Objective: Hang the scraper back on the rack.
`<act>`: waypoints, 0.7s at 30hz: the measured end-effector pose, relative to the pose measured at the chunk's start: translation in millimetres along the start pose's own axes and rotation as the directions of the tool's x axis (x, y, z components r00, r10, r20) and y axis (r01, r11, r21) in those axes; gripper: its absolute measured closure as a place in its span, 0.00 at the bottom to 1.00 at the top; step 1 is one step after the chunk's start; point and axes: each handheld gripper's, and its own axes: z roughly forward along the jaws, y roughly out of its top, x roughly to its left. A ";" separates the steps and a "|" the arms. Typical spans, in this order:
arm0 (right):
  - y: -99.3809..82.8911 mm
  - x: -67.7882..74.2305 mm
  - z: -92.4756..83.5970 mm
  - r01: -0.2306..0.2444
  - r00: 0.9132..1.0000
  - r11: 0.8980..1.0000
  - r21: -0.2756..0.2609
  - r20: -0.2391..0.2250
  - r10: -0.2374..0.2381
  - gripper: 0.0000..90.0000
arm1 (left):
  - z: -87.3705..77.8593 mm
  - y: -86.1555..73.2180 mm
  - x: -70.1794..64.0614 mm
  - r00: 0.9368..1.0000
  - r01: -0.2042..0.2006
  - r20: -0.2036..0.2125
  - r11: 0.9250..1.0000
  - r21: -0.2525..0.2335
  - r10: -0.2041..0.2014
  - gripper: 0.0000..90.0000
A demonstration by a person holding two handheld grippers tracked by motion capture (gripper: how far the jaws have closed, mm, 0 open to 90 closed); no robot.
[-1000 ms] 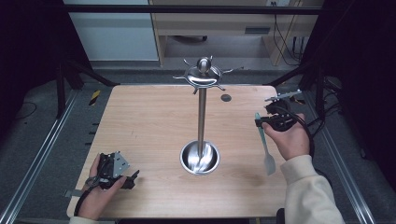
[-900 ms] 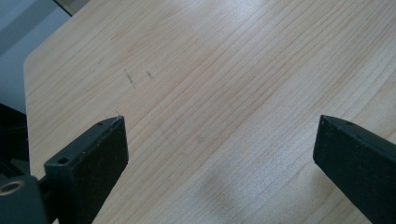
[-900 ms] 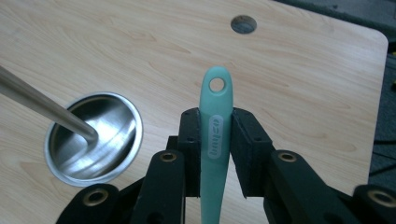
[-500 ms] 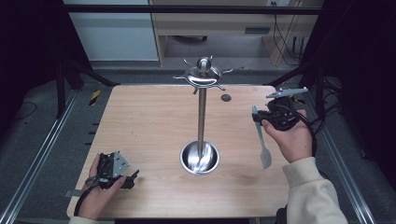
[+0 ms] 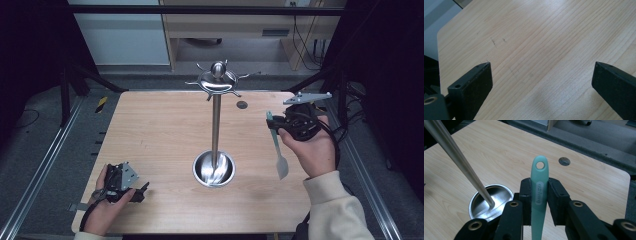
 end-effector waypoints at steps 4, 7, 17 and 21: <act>2.4 2.9 -0.9 0.007 1.000 1.000 -0.019 -0.010 -0.008 0.83 | -0.1 -0.3 0.3 1.000 0.002 -0.003 1.000 -0.002 -0.002 0.03; 3.9 6.0 -2.3 0.011 1.000 1.000 -0.029 -0.014 -0.011 0.83 | 0.0 -0.2 0.1 1.000 0.001 -0.003 1.000 -0.001 -0.001 0.03; 7.2 10.1 -8.4 0.017 1.000 0.997 -0.073 -0.017 -0.018 0.83 | 0.6 0.1 -0.8 1.000 -0.002 0.003 1.000 0.001 0.002 0.03; 8.2 11.1 -10.2 0.013 1.000 0.997 -0.079 -0.022 -0.015 0.83 | 0.5 0.0 -0.7 1.000 -0.002 0.002 1.000 0.001 0.002 0.03</act>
